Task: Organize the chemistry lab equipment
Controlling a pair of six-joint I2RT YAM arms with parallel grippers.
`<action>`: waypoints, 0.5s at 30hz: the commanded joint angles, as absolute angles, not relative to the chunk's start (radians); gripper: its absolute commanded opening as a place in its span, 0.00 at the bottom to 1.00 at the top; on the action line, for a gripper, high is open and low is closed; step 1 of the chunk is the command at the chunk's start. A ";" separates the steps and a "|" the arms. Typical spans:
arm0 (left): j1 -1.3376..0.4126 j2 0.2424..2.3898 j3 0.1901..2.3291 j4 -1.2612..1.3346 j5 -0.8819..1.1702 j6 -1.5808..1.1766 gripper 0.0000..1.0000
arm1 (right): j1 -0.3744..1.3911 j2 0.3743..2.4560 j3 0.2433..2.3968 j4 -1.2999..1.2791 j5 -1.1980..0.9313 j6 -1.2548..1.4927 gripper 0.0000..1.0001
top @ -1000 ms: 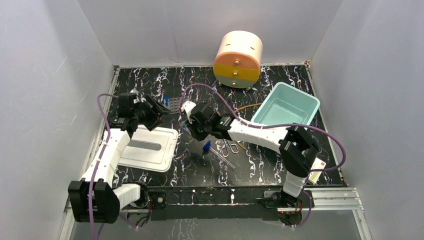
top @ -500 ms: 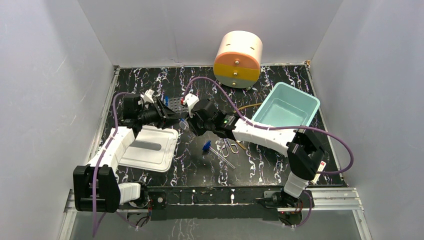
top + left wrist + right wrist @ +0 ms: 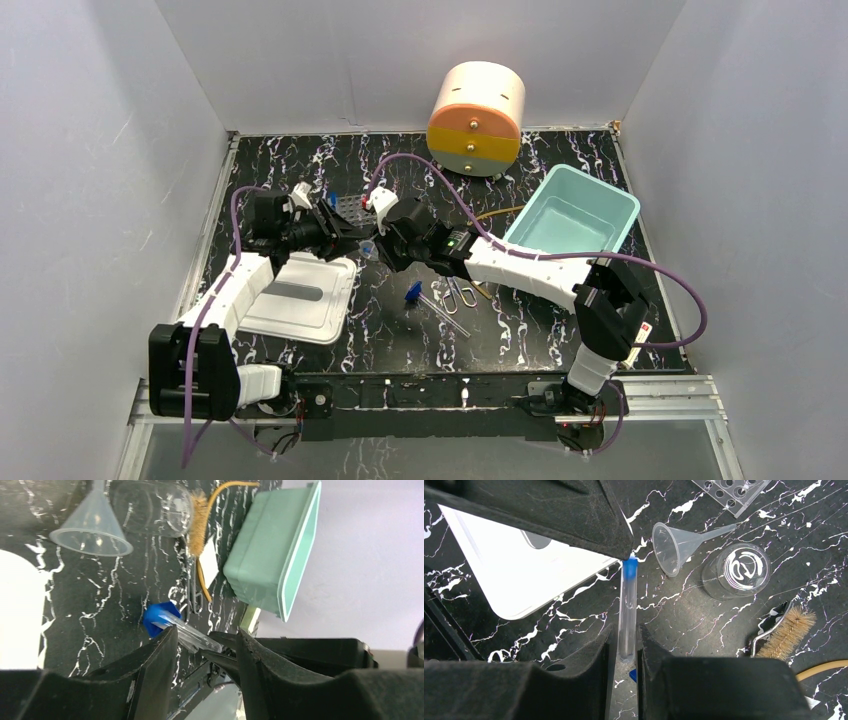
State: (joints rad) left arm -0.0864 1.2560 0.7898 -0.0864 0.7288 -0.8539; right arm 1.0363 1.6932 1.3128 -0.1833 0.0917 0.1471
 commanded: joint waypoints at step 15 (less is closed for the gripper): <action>-0.087 1.144 0.613 -0.094 0.512 -1.039 0.49 | 0.991 1.742 1.348 -0.209 0.049 0.233 0.26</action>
